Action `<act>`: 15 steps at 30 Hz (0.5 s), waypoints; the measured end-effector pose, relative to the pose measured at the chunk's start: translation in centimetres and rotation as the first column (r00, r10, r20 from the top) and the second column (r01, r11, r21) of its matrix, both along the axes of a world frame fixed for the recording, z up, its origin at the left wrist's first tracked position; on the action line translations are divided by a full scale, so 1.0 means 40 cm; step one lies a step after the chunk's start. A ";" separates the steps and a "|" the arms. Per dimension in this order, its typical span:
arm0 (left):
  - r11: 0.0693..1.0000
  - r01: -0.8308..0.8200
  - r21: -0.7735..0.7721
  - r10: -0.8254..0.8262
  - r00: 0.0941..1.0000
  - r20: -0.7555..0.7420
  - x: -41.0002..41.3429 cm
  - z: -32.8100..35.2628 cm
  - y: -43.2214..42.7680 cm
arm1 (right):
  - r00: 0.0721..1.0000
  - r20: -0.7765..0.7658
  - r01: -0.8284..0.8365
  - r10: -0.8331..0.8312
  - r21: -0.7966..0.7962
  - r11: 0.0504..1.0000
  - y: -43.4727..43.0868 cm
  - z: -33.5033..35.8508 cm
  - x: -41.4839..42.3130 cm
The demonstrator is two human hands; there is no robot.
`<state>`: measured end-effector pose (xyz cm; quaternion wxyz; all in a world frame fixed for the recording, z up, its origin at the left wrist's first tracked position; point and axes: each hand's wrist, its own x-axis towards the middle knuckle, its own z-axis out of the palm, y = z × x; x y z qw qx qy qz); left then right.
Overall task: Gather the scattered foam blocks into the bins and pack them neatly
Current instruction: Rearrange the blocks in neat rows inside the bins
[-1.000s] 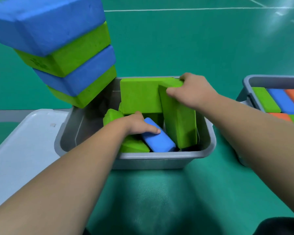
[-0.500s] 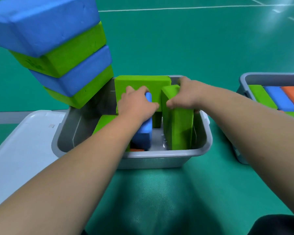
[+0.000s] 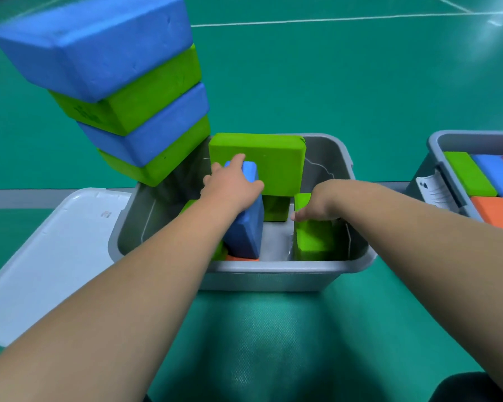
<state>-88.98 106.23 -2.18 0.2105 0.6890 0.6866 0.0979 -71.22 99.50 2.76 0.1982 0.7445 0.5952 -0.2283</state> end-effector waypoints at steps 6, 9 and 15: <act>0.999 0.038 -0.007 -0.038 0.999 0.008 -0.009 0.003 -0.005 | 0.998 0.054 0.039 -0.031 -0.152 0.988 0.007 -0.015 -0.020; 0.999 0.032 -0.013 -0.032 0.999 0.003 -0.015 0.005 -0.005 | 0.992 0.119 -0.019 0.041 -0.177 0.984 0.024 -0.012 -0.010; 0.995 0.022 -0.100 -0.028 0.998 -0.053 -0.022 0.015 -0.017 | 0.988 -0.095 0.141 -0.121 0.238 0.961 0.099 -0.017 0.027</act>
